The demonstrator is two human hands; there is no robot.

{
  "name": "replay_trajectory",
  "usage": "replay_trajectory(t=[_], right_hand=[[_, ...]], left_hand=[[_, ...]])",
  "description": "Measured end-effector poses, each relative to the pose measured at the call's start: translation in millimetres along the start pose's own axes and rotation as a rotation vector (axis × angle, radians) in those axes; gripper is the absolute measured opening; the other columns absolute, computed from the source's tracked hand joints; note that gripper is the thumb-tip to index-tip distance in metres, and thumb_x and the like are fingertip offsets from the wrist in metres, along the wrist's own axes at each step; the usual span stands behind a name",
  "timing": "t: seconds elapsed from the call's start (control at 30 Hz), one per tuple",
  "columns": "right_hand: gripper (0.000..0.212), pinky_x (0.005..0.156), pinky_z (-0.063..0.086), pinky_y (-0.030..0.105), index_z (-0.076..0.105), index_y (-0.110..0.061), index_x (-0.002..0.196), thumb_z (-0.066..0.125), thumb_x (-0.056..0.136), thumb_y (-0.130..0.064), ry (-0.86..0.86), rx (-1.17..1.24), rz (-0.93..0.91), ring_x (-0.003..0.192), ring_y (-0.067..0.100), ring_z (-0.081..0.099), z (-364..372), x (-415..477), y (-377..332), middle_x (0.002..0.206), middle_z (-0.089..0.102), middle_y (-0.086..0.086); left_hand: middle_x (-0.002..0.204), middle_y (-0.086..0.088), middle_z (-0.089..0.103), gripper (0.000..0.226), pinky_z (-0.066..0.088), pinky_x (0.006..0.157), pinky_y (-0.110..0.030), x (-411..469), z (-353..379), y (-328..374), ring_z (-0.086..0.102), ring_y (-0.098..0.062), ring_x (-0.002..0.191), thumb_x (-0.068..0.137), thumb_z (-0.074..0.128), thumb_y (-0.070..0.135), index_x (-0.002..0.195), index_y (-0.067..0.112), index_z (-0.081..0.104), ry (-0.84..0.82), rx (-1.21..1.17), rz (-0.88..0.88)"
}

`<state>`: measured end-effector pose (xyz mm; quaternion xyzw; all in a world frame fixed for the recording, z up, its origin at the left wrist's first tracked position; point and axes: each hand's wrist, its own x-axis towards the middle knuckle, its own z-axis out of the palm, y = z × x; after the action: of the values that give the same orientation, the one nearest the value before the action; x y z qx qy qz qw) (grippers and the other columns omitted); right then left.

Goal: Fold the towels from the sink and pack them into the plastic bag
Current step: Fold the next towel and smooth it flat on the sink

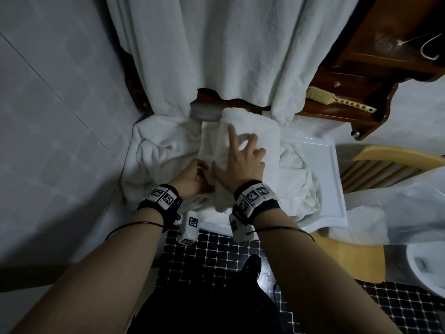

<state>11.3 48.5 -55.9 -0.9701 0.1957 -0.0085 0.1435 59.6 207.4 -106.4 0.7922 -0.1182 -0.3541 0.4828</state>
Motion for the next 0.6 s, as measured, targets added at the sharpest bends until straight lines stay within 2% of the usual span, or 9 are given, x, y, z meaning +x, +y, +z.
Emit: replay_trajectory(t=[0.1,0.2,0.23,0.3,0.37,0.4,0.47,0.53,0.6], right_hand=[[0.125,0.081,0.054,0.052,-0.009,-0.043,0.164,0.081,0.078,-0.048,-0.025,0.068,0.063,0.109,0.045,0.049,-14.0,5.7,14.3,0.147,0.027,0.023],[0.119,0.077,0.051,0.048,-0.005,-0.042,0.164,0.073,0.080,-0.013,0.085,0.175,0.137,0.100,0.043,0.059,-39.8,5.4,41.5,0.126,0.046,0.018],[0.118,0.074,0.050,0.046,-0.004,-0.042,0.164,0.069,0.079,-0.008,0.138,0.190,0.170,0.096,0.042,0.061,-46.7,5.5,53.1,0.121,0.049,0.018],[0.115,0.072,0.051,0.047,-0.002,-0.044,0.164,0.065,0.079,-0.004,0.195,0.215,0.221,0.090,0.042,0.062,-52.8,3.3,72.1,0.120,0.049,0.017],[0.113,0.072,0.052,0.048,0.001,-0.047,0.162,0.060,0.078,-0.001,0.206,0.211,0.225,0.088,0.045,0.061,-50.0,-1.6,80.4,0.121,0.045,0.017],[0.111,0.071,0.051,0.047,0.002,-0.048,0.161,0.059,0.078,-0.001,0.216,0.194,0.223,0.089,0.045,0.061,-46.6,-3.3,83.8,0.121,0.044,0.017],[0.109,0.073,0.047,0.047,0.002,-0.048,0.161,0.058,0.080,-0.003,0.248,0.131,0.250,0.093,0.045,0.058,-40.3,-6.6,95.3,0.121,0.043,0.018],[0.104,0.080,0.047,0.054,-0.002,-0.046,0.162,0.058,0.086,-0.009,0.259,0.075,0.323,0.100,0.046,0.054,-36.2,-6.6,109.6,0.126,0.042,0.021],[0.095,0.090,0.045,0.060,-0.005,-0.042,0.163,0.056,0.094,-0.021,0.241,0.101,0.440,0.110,0.050,0.051,-33.5,-4.2,125.6,0.137,0.038,0.026]], left_hand=[[0.109,-0.010,0.062,0.048,0.047,0.075,-0.021,3.3,0.0,-6.1,0.058,-0.014,0.092,0.093,0.074,0.010,0.126,0.009,0.040,0.043,0.162,-0.037],[0.096,-0.003,0.057,0.034,0.047,0.075,-0.024,12.2,9.6,-8.7,0.055,-0.017,0.087,0.094,0.065,0.008,0.115,0.011,0.039,0.265,0.185,-0.021],[0.093,0.001,0.058,0.035,0.047,0.076,-0.027,15.4,12.7,-9.5,0.056,-0.017,0.086,0.091,0.066,0.006,0.113,0.013,0.041,0.336,0.161,-0.035],[0.095,0.002,0.063,0.046,0.052,0.075,-0.028,18.7,18.2,-6.8,0.062,-0.015,0.086,0.085,0.074,0.004,0.117,0.013,0.042,0.357,0.047,-0.066],[0.109,-0.005,0.068,0.065,0.063,0.083,-0.041,18.9,24.1,1.0,0.069,-0.022,0.100,0.083,0.078,0.003,0.131,0.020,0.038,0.262,-0.154,-0.084],[0.116,-0.007,0.068,0.069,0.063,0.088,-0.047,19.8,26.2,6.9,0.069,-0.025,0.105,0.084,0.077,0.005,0.135,0.026,0.037,0.229,-0.200,-0.092],[0.121,-0.009,0.065,0.065,0.062,0.090,-0.053,25.2,26.5,14.6,0.069,-0.027,0.104,0.082,0.076,0.016,0.138,0.025,0.043,0.222,-0.246,-0.151],[0.110,-0.018,0.072,0.060,0.064,0.081,-0.060,24.0,24.7,21.9,0.075,-0.032,0.092,0.079,0.081,0.035,0.128,0.008,0.060,0.200,-0.358,-0.268],[0.100,-0.013,0.079,0.063,0.066,0.076,-0.051,19.3,23.6,27.9,0.080,-0.031,0.083,0.076,0.084,0.060,0.118,0.016,0.068,0.108,-0.264,-0.319]])
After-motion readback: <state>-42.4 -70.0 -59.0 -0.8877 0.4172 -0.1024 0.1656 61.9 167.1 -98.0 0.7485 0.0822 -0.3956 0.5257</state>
